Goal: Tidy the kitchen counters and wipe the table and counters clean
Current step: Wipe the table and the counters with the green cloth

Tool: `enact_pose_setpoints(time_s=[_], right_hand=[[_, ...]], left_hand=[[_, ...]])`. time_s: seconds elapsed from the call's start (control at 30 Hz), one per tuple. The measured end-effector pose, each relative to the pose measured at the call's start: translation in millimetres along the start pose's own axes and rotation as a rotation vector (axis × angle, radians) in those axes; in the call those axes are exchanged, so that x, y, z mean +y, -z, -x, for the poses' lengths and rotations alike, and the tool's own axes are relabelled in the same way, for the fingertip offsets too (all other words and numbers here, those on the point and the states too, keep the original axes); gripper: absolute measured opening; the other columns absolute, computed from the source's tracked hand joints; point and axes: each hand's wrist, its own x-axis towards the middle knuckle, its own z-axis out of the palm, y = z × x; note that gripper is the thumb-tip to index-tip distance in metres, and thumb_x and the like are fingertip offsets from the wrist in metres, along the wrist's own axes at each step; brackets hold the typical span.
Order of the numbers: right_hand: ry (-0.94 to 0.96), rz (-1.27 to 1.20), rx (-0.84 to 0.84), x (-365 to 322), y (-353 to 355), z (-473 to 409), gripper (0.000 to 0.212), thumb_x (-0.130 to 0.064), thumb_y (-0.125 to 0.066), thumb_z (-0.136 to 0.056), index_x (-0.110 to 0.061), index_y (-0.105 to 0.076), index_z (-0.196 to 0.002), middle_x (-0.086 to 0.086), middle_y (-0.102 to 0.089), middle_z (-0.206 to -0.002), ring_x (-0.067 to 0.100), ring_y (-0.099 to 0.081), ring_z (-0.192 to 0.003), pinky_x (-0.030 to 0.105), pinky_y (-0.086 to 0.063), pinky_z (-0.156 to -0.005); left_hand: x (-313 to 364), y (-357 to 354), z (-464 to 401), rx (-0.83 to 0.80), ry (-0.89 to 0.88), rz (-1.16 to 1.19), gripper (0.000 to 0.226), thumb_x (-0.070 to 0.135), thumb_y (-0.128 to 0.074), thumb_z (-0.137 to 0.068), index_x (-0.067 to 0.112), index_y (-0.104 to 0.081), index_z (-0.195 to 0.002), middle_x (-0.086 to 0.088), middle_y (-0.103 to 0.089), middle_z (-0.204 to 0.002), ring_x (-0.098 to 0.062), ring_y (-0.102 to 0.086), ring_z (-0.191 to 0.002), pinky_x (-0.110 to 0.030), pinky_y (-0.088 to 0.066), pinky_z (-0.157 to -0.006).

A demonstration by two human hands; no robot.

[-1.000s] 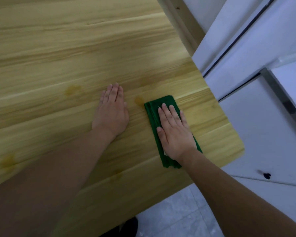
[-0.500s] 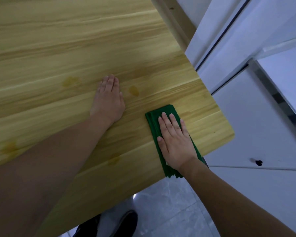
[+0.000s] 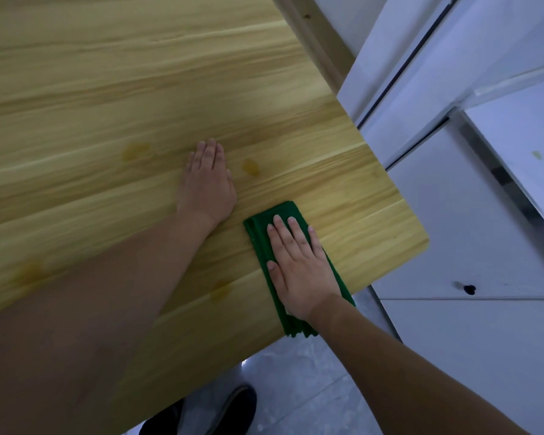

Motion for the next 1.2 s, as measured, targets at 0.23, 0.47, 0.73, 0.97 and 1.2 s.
enact_pose_setpoints(time_s=[0.23,0.47,0.73,0.97,1.2], right_hand=[[-0.007,-0.006,-0.028,-1,4,-9,0.059,-0.039,-0.011,-0.1,-0.014,-0.004,-0.152,0.001,0.001,-0.161,0.019,0.009,-0.148,0.045,0.001,-0.118],[-0.04,-0.02,-0.024,-11,19,-71,0.059,-0.04,-0.005,-0.099,-0.016,0.009,-0.151,-0.002,0.017,-0.159,0.017,0.021,-0.145,0.044,0.007,-0.119],[-0.048,-0.002,-0.028,-15,29,-139,0.058,-0.041,-0.006,-0.101,-0.018,0.01,-0.152,-0.004,0.019,-0.159,0.015,0.023,-0.144,0.041,0.008,-0.119],[-0.041,0.014,-0.023,-17,35,-186,0.058,-0.041,-0.007,-0.101,-0.019,0.011,-0.152,-0.004,0.019,-0.158,0.014,0.022,-0.145,0.041,0.007,-0.12],[-0.036,0.032,-0.01,-19,34,-194,0.062,-0.044,0.001,-0.096,-0.019,0.007,-0.152,-0.004,0.015,-0.159,0.014,0.019,-0.145,0.041,0.004,-0.12]], left_hand=[[-10,17,-12,-0.029,-0.091,0.015,0.052,0.022,-0.024,-0.102,-0.003,-0.027,-0.147,-0.017,-0.022,-0.157,-0.029,-0.017,-0.145,-0.041,-0.007,-0.121],[-35,36,-29,-0.044,-0.148,0.006,0.046,0.02,-0.027,-0.102,-0.003,-0.037,-0.141,-0.02,-0.035,-0.149,-0.036,-0.029,-0.138,-0.045,-0.017,-0.118],[-98,57,-76,0.08,-0.04,-0.016,0.038,0.014,-0.037,-0.097,-0.007,-0.047,-0.127,-0.025,-0.043,-0.139,-0.041,-0.036,-0.129,-0.047,-0.021,-0.113],[-153,52,-92,0.139,0.041,0.037,0.05,0.021,-0.037,-0.101,0.0,-0.032,-0.146,-0.018,-0.025,-0.156,-0.034,-0.017,-0.145,-0.042,-0.009,-0.119],[-215,64,-99,0.129,0.083,-0.013,0.055,0.026,-0.037,-0.101,0.004,-0.025,-0.15,-0.015,-0.018,-0.158,-0.033,-0.012,-0.147,-0.044,-0.008,-0.119]])
